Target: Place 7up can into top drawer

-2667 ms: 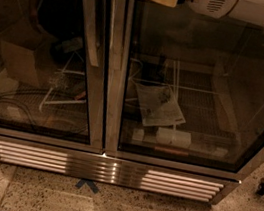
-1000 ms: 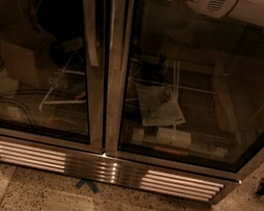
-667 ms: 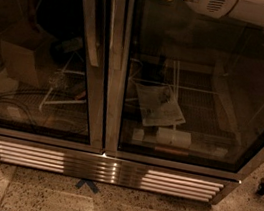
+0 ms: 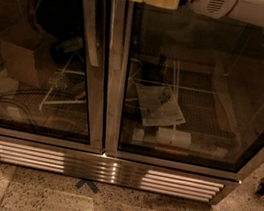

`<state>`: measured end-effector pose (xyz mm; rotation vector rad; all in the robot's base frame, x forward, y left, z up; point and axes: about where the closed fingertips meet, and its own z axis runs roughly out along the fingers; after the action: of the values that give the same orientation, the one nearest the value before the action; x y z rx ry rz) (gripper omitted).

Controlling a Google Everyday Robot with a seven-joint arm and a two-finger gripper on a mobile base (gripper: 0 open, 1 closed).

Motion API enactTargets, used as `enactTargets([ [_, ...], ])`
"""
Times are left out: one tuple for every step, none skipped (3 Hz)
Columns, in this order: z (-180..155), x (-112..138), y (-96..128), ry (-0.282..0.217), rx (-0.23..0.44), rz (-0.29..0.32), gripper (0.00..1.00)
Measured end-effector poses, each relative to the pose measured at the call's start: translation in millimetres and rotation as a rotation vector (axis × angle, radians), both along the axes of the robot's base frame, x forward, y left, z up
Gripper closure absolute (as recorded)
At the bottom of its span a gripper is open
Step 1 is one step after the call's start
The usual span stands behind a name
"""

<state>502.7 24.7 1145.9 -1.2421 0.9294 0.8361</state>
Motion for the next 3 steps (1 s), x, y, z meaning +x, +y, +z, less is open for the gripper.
enactTargets([
  [0.0, 0.0, 0.0, 0.0, 0.0, 0.0, 0.0],
  [4.9, -2.0, 3.2, -0.044, -0.013, 0.011, 0.0],
  [10.1, -3.8, 6.5, -0.079, -0.03, 0.028, 0.0],
])
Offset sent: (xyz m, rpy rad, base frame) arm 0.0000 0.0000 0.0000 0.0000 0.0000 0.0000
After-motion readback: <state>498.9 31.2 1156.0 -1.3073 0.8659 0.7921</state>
